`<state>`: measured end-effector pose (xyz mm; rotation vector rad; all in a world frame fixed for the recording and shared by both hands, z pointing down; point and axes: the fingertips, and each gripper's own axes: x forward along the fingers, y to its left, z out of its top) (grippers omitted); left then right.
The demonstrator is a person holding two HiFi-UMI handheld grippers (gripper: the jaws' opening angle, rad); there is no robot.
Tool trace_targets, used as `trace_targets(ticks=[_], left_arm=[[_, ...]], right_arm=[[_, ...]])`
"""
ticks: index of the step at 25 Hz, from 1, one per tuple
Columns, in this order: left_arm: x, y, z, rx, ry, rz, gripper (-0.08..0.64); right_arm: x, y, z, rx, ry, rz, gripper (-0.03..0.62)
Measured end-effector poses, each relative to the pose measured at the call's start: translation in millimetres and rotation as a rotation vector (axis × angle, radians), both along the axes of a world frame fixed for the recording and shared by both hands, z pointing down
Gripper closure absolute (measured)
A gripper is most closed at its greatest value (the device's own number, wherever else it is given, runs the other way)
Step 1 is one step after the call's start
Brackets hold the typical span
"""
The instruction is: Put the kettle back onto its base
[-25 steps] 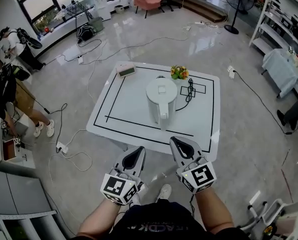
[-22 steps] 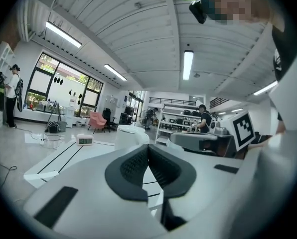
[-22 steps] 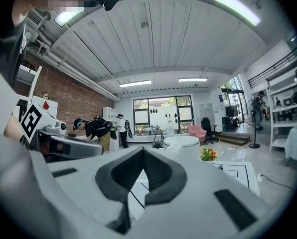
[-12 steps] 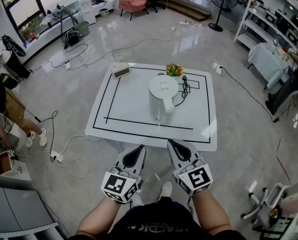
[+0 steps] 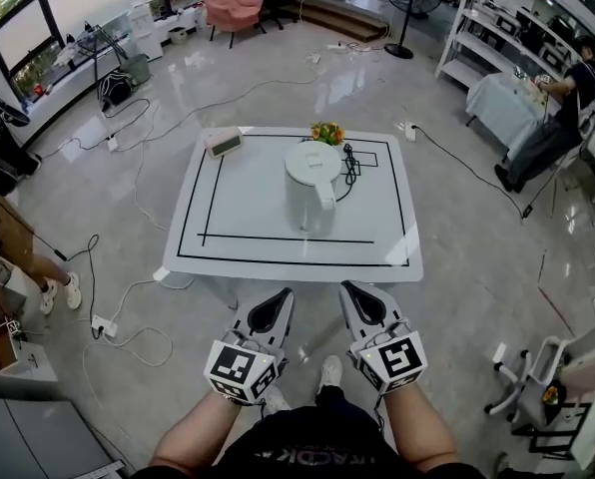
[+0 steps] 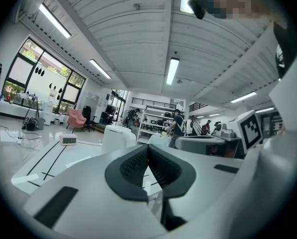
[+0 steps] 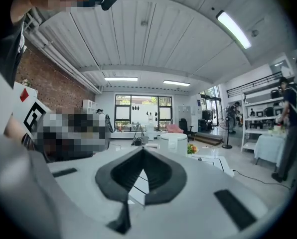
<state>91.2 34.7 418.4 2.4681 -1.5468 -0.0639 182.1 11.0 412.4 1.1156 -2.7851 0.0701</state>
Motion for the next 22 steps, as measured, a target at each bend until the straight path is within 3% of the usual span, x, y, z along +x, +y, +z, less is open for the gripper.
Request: trace_targets(ticks=[22], left_arm=[[-4.5,26.5,-2.2,-0.002,-0.026,-0.013,0.555]], right_arm=[[-1.9,19.1,-1.9,0.006,-0.005,-0.011,0.592]])
